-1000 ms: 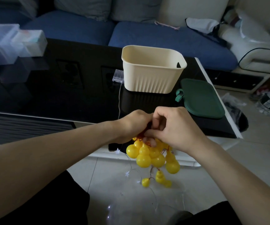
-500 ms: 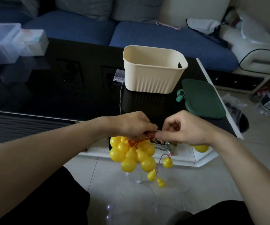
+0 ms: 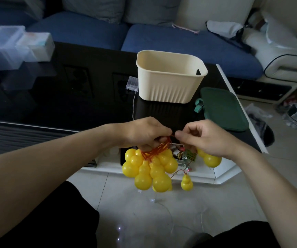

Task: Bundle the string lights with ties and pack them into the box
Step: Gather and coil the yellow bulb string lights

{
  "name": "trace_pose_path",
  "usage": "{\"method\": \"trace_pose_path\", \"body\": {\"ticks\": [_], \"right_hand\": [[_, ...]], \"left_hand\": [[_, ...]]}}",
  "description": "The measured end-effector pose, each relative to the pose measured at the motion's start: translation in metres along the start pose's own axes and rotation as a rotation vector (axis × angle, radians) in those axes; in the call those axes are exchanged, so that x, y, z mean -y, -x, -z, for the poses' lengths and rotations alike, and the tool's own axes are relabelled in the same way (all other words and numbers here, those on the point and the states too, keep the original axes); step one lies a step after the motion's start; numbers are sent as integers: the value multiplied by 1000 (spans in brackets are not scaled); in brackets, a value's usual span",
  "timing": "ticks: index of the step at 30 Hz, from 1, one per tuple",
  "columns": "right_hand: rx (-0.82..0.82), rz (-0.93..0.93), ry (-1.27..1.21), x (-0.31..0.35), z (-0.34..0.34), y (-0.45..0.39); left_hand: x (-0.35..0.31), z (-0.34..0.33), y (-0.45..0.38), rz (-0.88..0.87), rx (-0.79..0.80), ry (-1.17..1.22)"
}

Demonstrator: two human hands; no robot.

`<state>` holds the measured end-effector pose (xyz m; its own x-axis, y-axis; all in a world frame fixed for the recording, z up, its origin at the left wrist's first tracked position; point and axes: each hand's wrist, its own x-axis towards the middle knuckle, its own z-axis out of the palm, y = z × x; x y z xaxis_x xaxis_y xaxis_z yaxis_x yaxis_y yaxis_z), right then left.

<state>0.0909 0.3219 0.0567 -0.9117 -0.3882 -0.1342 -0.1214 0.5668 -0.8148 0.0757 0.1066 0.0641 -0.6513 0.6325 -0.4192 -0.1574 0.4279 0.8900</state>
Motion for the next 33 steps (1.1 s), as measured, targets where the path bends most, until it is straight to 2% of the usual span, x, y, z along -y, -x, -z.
{"method": "trace_pose_path", "body": {"ticks": [7,11,14,17,19,22,27,30,33], "right_hand": [[19,-250,-142,-8,13,0],[-41,-284,215,-16,19,3],[-166,-219,362,-18,20,2],[-287,-114,321,-8,15,2],[-243,-79,317,1,9,3],[-134,-63,405,11,-5,5],[-45,66,566,16,-32,3],[-68,68,592,17,-39,2],[-163,110,558,22,-39,1]], "left_hand": [[3,6,-7,42,-274,230],[5,4,-9,61,-338,228],[5,2,-8,66,-367,214],[4,1,-8,69,-361,291],[3,2,-8,67,-357,383],[3,0,-10,61,-375,526],[1,-6,-9,64,-415,718],[0,-7,-11,40,-454,821],[-3,-7,-14,-5,-461,945]]}}
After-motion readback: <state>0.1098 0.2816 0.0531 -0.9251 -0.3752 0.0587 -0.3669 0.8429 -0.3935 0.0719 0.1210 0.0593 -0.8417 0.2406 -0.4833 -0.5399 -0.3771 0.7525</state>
